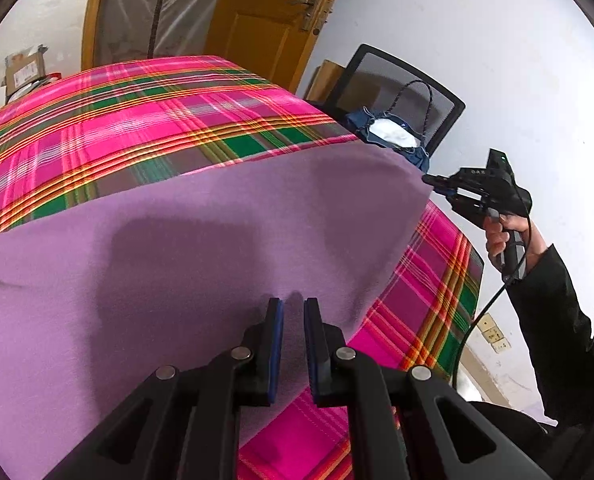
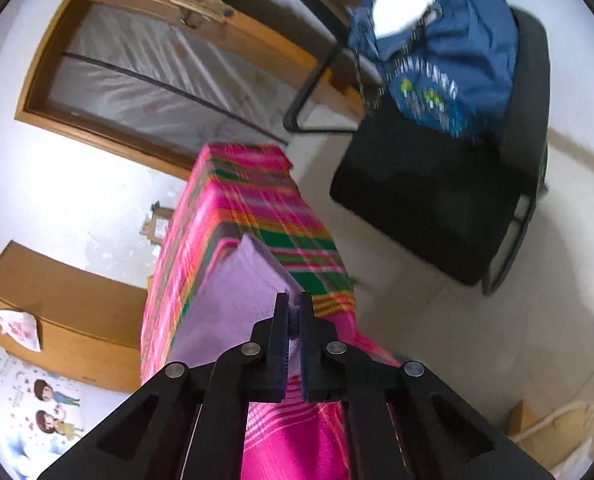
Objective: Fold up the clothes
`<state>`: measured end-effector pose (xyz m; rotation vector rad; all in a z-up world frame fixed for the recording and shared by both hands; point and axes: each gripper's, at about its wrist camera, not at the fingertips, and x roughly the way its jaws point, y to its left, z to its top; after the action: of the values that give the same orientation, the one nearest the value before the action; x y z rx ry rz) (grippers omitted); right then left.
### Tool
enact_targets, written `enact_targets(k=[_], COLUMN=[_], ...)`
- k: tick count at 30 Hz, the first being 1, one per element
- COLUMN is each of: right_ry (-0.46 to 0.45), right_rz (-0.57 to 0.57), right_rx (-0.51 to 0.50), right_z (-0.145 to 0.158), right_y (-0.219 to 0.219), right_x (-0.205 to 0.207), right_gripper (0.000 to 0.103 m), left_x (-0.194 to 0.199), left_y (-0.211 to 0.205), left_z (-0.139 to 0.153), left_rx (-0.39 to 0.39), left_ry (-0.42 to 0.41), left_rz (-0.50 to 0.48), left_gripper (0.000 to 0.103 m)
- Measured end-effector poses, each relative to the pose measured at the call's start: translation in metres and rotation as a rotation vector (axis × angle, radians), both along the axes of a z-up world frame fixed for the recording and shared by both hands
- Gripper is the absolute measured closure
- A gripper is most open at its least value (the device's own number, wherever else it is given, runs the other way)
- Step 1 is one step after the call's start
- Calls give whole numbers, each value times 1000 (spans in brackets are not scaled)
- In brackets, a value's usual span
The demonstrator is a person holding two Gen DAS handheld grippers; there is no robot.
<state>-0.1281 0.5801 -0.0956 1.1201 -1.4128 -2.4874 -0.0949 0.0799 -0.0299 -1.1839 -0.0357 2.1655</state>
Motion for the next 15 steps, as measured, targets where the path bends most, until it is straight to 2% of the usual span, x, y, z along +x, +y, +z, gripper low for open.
enact_targets(k=[6,7,9,10,13,15], right_ry=[-76,-76,-92,-85,-49,-25], right_rz=[30,17,-21,-35,8,52], right_rx=[-22,1,55,78,103,119], right_z=[-22,-19,-10,-3,10,18], right_y=[-1,0,3,5,1,-5], right_x=[-11,-10,-9,-9,-20,-32], right_gripper=[98,93,91,87,64,59], left_x=[-2,-2,-1,-1,-2,-3], left_y=[-10,-12,-15,-15,-15,-14], left_z=[0,0,1,0,-3,-4], left_rx=[8,10,16,16,16,15], left_ry=[-2,-2,0,-2,-8,-12], left_rz=[28,31,36,36,33,31], left_gripper=[93,93,93,93,93,93])
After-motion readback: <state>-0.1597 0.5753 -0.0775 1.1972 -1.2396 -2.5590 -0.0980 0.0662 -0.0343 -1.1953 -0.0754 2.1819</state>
